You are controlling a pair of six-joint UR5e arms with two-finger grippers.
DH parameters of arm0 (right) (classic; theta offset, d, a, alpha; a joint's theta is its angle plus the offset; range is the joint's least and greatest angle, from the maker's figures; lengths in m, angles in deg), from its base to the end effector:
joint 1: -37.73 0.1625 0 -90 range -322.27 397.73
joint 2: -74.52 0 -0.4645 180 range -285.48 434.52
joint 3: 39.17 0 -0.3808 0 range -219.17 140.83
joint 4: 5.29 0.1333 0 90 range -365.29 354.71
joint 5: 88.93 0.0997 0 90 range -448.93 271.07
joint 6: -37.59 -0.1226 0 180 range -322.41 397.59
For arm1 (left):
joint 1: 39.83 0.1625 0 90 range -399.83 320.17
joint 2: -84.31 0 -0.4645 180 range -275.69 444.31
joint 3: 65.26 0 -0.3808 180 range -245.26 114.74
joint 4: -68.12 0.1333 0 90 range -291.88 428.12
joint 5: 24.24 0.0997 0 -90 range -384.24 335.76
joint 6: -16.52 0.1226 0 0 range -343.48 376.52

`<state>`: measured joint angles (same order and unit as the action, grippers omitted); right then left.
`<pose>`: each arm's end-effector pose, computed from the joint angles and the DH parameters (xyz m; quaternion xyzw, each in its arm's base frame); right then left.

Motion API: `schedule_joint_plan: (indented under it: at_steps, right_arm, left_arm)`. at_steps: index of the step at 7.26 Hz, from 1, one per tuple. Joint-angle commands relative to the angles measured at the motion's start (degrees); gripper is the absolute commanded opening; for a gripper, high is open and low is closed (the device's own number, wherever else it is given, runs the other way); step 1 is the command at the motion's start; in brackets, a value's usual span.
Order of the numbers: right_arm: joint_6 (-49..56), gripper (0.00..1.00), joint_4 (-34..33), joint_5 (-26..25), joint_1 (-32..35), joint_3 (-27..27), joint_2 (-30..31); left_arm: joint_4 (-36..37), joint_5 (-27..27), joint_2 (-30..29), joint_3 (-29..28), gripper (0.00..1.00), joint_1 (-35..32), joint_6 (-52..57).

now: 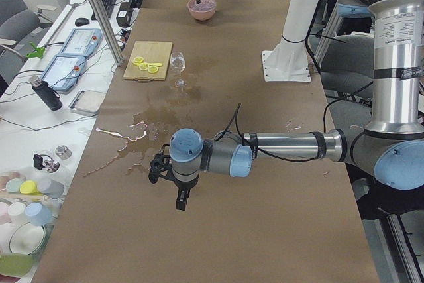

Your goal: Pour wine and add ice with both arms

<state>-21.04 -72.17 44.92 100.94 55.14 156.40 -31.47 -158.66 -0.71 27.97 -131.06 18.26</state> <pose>-0.2137 -0.5306 0.5543 -0.0331 -0.4534 0.1327 0.8808 -0.0572 -0.4499 0.7100 0.0730 0.3754 0.0300 0.9235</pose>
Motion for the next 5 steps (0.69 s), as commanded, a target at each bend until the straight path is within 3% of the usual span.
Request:
schedule_joint_plan:
  at_steps: [1, 4, 5]
  right_arm:
    - [0.00, 0.13, -0.01, 0.09, 0.07, 0.00, 0.03]
    - [0.00, 0.18, -0.01, 0.09, -0.02, 0.00, -0.14]
    - [0.00, 0.26, -0.01, 0.00, -0.10, 0.00, -0.14]
  left_arm:
    - [0.01, 0.03, 0.03, -0.41, 0.98, 0.00, 0.02]
    - [-0.08, -0.32, -0.06, -0.32, 0.98, 0.09, 0.02]
    - [-0.08, -0.40, -0.06, 0.11, 0.98, 0.09, -0.07]
